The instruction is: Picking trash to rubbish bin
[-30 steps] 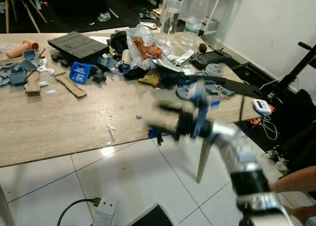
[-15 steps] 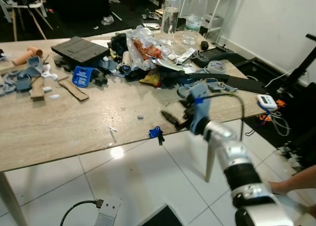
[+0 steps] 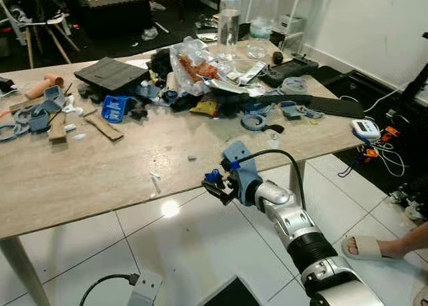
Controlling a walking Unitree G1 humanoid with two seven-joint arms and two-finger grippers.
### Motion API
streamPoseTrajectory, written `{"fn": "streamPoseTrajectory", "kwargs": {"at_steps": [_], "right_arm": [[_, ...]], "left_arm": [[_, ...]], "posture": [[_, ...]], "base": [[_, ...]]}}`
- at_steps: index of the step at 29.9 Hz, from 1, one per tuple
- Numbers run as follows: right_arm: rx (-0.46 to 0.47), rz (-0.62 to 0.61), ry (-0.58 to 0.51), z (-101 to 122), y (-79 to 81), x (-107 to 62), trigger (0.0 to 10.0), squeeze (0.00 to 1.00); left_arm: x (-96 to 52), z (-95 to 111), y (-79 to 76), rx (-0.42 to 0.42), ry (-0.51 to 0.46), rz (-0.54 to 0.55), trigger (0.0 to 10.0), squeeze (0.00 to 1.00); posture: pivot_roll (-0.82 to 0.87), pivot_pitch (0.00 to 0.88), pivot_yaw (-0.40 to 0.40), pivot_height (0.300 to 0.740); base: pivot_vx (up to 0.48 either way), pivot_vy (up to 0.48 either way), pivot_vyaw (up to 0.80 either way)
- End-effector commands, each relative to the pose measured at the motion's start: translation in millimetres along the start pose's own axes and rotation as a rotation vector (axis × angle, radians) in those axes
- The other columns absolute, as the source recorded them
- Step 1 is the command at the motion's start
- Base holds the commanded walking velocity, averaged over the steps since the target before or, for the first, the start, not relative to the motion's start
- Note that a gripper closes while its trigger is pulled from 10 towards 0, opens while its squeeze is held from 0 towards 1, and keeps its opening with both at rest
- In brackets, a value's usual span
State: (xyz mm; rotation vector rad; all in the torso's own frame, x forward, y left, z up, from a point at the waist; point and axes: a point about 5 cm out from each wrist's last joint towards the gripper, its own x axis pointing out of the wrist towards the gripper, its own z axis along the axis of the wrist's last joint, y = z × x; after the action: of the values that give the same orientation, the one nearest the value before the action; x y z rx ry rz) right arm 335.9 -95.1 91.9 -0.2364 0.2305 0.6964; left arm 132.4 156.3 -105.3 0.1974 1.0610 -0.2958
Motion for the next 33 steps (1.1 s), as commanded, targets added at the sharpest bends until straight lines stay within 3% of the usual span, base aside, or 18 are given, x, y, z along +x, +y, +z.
{"fn": "streamPoseTrajectory", "kwargs": {"at_steps": [1, 2, 3, 14, 23, 25, 27, 29, 32, 33], "right_arm": [[0.007, 0.023, 0.057, -13, 7.8, -0.8, 10.0, 0.00], [0.007, 0.038, 0.062, -17, 11.6, -0.3, 10.0, 0.00], [0.008, 0.044, 0.064, -18, 13.0, -0.1, 0.0, 0.00], [0.015, 0.047, 0.080, -25, 17.6, 1.5, 0.0, 0.00], [0.013, -0.029, 0.081, -24, 8.8, 2.5, 0.0, 0.00], [0.082, -0.033, -0.021, -13, 7.0, 4.3, 0.0, 0.00], [0.098, -0.030, -0.045, -10, 7.0, 4.6, 0.0, 0.00], [0.205, 0.036, -0.161, 5, 10.2, 4.8, 0.0, 0.00], [0.243, 0.087, -0.195, 10, 13.3, 4.7, 0.0, 0.00], [0.264, 0.131, -0.218, 13, 17.1, 4.1, 1.1, 0.00]], "left_arm": [[-2.5, -17, -6.3, 0.011, 0.068, -0.027, 10.0, 0.00], [-2.5, -17, -6.4, 0.012, 0.068, -0.028, 10.0, 0.00], [-2.5, -17, -6.5, 0.013, 0.068, -0.028, 10.0, 0.00], [-3.3, -19, -4.4, 0.024, 0.073, -0.027, 10.0, 0.00], [-3.3, -18, -3.0, 0.035, 0.070, -0.028, 10.0, 0.00], [-3.0, -16, -1.8, 0.042, 0.068, -0.028, 10.0, 0.00], [-3.0, -16, -1.6, 0.044, 0.067, -0.028, 10.0, 0.00], [-2.5, -14, -0.8, 0.047, 0.062, -0.028, 10.0, 0.00], [-2.2, -12, -0.3, 0.050, 0.060, -0.027, 10.0, 0.00], [-2.1, -12, -0.1, 0.051, 0.059, -0.027, 10.0, 0.00]], "posture": [[-0.21, 0.082, 0.002, 0.740], [-0.20, 0.083, 0.002, 0.740], [-0.20, 0.083, 0.002, 0.740], [-0.20, 0.087, 0.010, 0.740], [-0.19, 0.077, 0.015, 0.740], [-0.19, 0.071, 0.017, 0.740], [-0.19, 0.071, 0.017, 0.740], [-0.20, 0.060, 0.021, 0.740], [-0.20, 0.057, 0.022, 0.740], [-0.20, 0.057, 0.022, 0.740]], "base": [[0.000, 0.000, 0.00], [0.000, 0.000, 0.00], [0.000, 0.000, 0.00], [0.000, 0.000, 0.00], [0.000, 0.000, 0.00], [0.000, 0.000, 0.00], [0.000, 0.000, 0.00], [0.000, 0.000, 0.00], [0.000, 0.000, 0.00], [0.000, 0.000, 0.00]]}}
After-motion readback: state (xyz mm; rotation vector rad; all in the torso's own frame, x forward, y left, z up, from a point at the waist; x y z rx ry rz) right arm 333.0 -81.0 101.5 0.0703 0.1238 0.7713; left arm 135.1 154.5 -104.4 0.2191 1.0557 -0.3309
